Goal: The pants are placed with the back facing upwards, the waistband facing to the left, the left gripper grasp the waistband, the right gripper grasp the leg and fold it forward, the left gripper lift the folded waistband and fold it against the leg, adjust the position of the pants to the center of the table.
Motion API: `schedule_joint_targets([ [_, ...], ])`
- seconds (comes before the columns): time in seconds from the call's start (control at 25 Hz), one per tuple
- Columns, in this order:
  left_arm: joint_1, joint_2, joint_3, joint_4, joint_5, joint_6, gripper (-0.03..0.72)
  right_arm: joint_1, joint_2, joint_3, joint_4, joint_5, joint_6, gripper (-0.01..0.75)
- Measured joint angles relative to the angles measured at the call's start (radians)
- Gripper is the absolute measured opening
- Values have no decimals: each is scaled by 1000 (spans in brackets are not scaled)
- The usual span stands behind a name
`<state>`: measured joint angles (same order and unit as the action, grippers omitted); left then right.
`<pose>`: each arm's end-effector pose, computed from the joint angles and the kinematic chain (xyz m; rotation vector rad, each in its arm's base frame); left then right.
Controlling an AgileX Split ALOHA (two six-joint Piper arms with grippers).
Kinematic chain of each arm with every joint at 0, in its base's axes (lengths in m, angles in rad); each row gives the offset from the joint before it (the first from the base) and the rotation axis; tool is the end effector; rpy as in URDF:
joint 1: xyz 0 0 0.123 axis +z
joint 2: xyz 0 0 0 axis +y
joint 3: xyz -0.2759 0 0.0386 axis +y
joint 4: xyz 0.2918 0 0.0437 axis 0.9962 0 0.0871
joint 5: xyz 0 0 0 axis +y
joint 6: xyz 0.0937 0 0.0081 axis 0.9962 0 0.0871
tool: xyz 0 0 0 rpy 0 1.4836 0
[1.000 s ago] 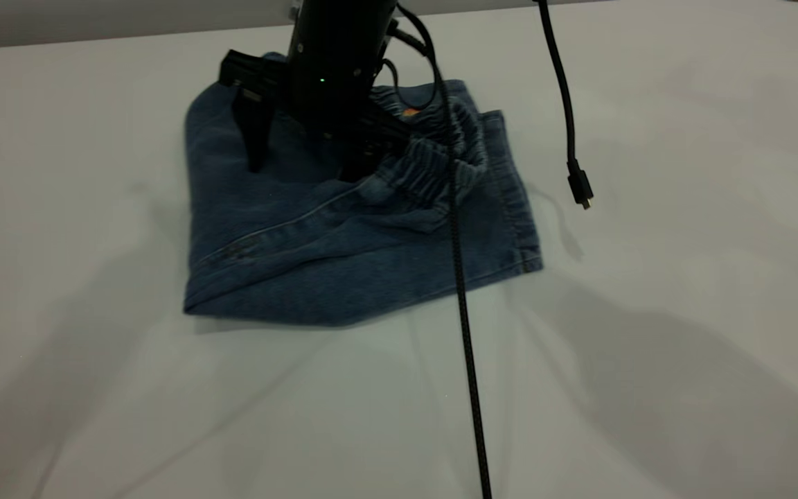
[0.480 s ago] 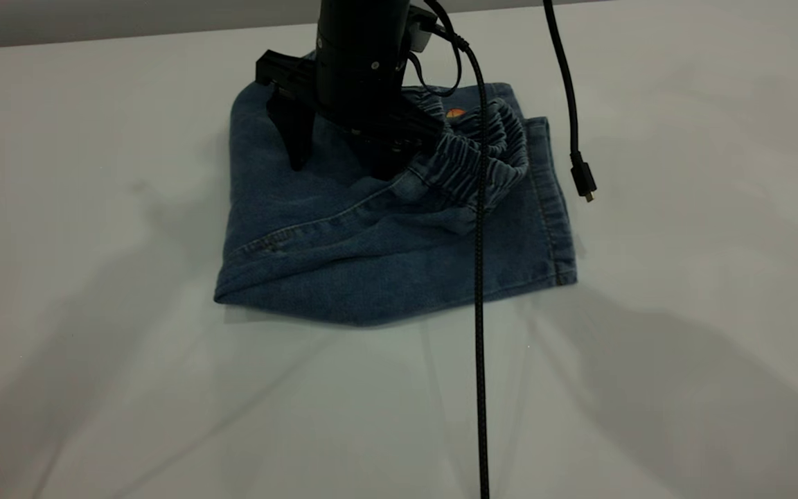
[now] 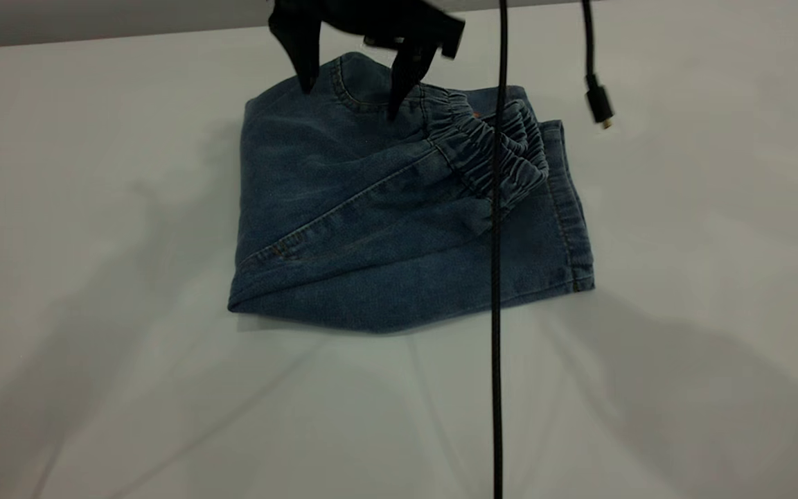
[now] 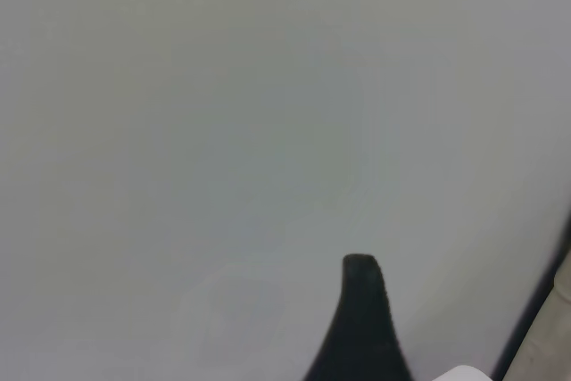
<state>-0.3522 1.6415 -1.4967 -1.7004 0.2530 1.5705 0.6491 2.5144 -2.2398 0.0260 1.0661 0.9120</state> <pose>0.4088 -0.1752 0.3944 0.3727 1.5811 -0.5762 0.4512 0.3451 0.1272 0.3946 2.8857 0.3535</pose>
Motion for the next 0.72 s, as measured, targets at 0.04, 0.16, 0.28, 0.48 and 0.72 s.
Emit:
schedule_joint_targets([
  [0.04, 0, -1, 0, 0, -3, 0, 508, 0, -12, 0, -13, 8, -12, 561],
  [0.16, 1, -20, 0, 2, -53, 0, 508, 0, -59, -1, -32, 36, -87, 561],
  [0.28, 1, -58, 10, 19, -114, 0, 508, 0, -123, -1, -59, 56, -227, 561],
  [0.48, 1, -160, 101, 22, -142, 0, 508, 0, -253, -2, -26, 134, -533, 561],
  [0.72, 1, -340, 272, 22, -122, 1, 508, 0, -394, -2, 65, 160, -829, 561],
])
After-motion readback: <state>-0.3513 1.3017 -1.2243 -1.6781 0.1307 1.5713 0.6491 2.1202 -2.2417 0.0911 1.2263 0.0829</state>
